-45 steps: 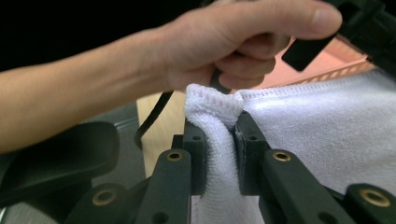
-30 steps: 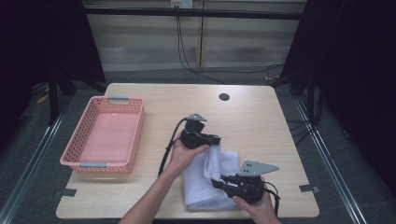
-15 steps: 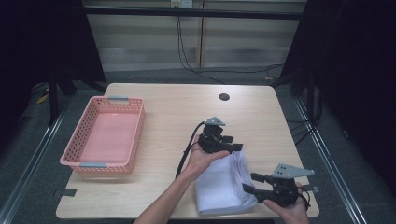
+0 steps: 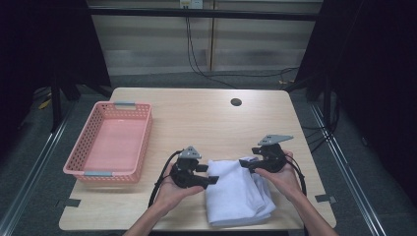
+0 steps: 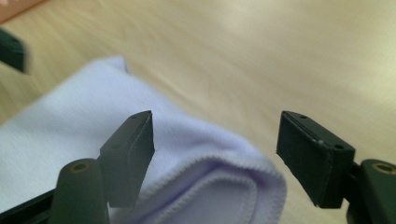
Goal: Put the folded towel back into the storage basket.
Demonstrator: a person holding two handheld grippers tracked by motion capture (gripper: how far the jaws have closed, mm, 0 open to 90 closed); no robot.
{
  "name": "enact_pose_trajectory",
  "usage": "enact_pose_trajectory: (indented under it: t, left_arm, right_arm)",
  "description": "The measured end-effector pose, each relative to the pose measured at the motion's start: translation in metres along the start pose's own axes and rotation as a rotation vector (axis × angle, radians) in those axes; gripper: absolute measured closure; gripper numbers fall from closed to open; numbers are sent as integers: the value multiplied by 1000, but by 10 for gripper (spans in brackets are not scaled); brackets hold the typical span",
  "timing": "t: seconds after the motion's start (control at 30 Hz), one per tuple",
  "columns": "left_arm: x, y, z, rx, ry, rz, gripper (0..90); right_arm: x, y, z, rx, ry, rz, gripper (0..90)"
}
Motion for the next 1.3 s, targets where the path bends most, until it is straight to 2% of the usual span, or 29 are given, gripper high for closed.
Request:
enact_pose_trajectory:
  t: [0.03,0.07,0.1,0.17,0.2,0.27,0.3,0.37,0.4,0.43,0.53,0.63,0.67,0.7,0.73,0.8,0.83,0.87,0.9,0.93,0.97,1.0,1.03,1.1,1.17,1.2,1.23,1.3]
  left_arm:
    - [4,-6,3,-9,-12,-12,344]
    - [7,-12,5,-15,-16,-18,332]
    - [11,-19,6,-27,-18,-33,314]
    - [19,-35,6,-71,-46,-53,285]
    - [22,-41,4,-84,-44,-45,280]
    - [27,-48,0,-102,-75,-37,256]
    - [31,-52,-4,-132,-68,-40,256]
    - [38,-54,-8,-144,-70,-40,247]
    - [39,-55,-9,-151,-89,-46,246]
    - [42,-54,-12,-142,-87,-53,235]
    - [45,-53,-16,-155,-89,-47,207]
    - [45,-54,-21,-174,-89,-74,192]
    - [46,-54,-21,-175,-67,-80,184]
    - [47,-54,-22,-164,-86,-74,183]
    - [48,-55,-21,-172,-71,-87,178]
    - [52,-56,-21,-181,-72,-101,177]
    - [54,-57,-21,-170,-72,-103,189]
    - [56,-57,-21,-173,-52,-137,227]
    - [58,-57,-21,-174,-35,-162,277]
    - [58,-57,-22,-163,-29,-163,328]
    - [59,-57,-22,-166,-4,-182,376]
    - [60,-57,-21,-165,-2,-204,435]
    - [59,-57,-21,-166,-1,-207,544]
    - [57,-56,-22,-173,-21,-192,645]
    - [53,-53,-21,-159,-43,-171,697]
    - [50,-52,-20,-158,-58,-172,710]
    - [49,-51,-19,-156,-63,-155,714]
    - [46,-45,-13,-111,-88,-124,716]
  right_arm:
    - [7,-8,-4,-46,29,-21,261]
    - [10,-11,-5,-62,20,-24,254]
    - [13,-15,-5,-67,6,-19,262]
    - [19,-22,-5,-77,15,-11,246]
    - [22,-26,-8,-93,26,-21,241]
    - [25,-29,-11,-93,53,-21,246]
    - [25,-29,-12,-88,61,-22,241]
    - [24,-29,-15,-89,90,-13,243]
    - [25,-29,-18,-87,107,-19,236]
    - [26,-29,-18,-88,109,-24,234]
    - [27,-30,-19,-89,149,-40,237]
    - [28,-30,-19,-84,173,-45,258]
    - [27,-30,-19,-89,178,-40,258]
    - [26,-30,-19,-96,180,-32,255]
    - [24,-31,-19,-97,182,-28,255]
    - [20,-31,-19,-109,177,-9,263]
    - [18,-31,-19,-121,174,3,274]
    - [17,-31,-19,-123,174,16,310]
    - [15,-31,-19,-132,179,24,393]
    - [12,-31,-18,-135,201,31,457]
    - [11,-32,-18,-138,193,31,473]
    - [9,-31,-18,-138,197,29,514]
    - [8,-32,-18,-136,202,25,556]
    - [7,-31,-17,-140,206,28,626]
    - [6,-30,-16,-136,207,20,670]
    - [6,-29,-16,-133,204,12,686]
    - [6,-28,-16,-134,202,4,694]
    - [7,-25,-15,-123,193,-6,712]
Point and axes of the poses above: each handheld gripper's, and its own axes: z roughly backward along the jaws, y roughly out of its top, x roughly to its right, the point moved 3 cm from there along -z, roughly forward along the jaws, and after that the axes turned 5 degrees about y, right-handed, at the moved point
